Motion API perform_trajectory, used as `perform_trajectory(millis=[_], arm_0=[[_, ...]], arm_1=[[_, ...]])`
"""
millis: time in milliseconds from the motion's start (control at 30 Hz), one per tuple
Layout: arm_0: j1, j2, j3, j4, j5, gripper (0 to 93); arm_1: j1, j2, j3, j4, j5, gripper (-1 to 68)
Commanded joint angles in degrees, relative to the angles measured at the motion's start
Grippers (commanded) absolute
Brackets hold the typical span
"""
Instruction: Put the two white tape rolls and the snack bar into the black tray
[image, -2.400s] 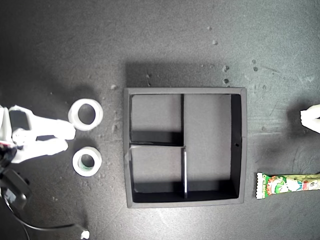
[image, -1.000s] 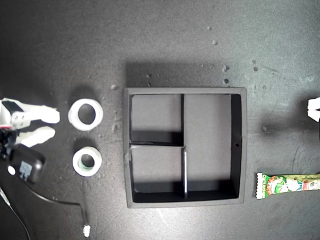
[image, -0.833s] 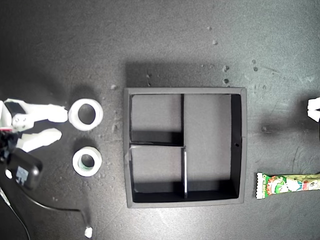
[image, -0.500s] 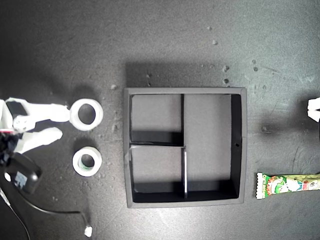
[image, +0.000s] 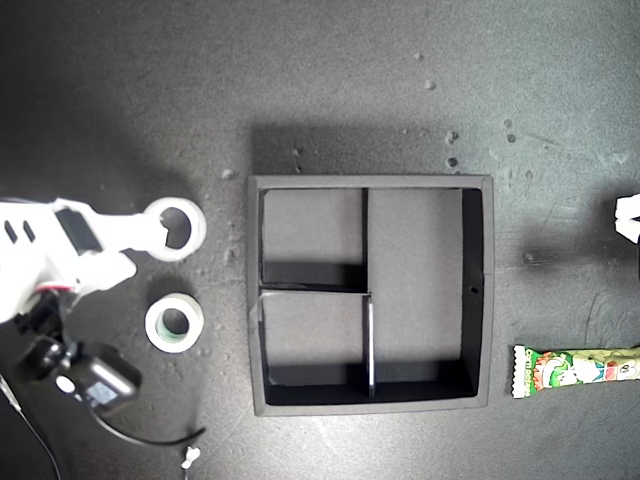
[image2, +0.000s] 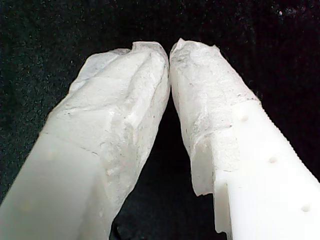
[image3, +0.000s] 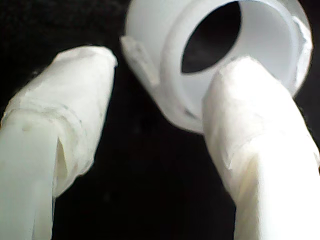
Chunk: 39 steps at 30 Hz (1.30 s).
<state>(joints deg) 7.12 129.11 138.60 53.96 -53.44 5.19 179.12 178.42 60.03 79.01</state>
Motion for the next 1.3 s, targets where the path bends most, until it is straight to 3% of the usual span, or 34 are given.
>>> perform_trajectory(millis=[0,533,700,967,1267], arm_0=[[-0.2,-2.5,-2.6,-2.0,0.6,14.4],[-1.0,-12.1,-5.0,-5.2,1.1,14.7],[-4.6,-14.5,-7.6,-4.4,1.0,8.1],[-9.7,-8.1,-17.2,8.0,5.6,2.2],[-8.7,-24.5,-51.7,22.4,13.0,2.2]], arm_1=[[0.4,0.4,0.6,0.2,-1.8,-0.2],[0.1,0.5,0.6,-1.3,-1.8,-0.2],[-2.1,0.5,0.6,-6.1,2.5,-0.3],[-1.8,0.5,0.6,-13.4,23.2,-0.3],[5.0,0.5,0.6,-21.6,33.0,-0.5]])
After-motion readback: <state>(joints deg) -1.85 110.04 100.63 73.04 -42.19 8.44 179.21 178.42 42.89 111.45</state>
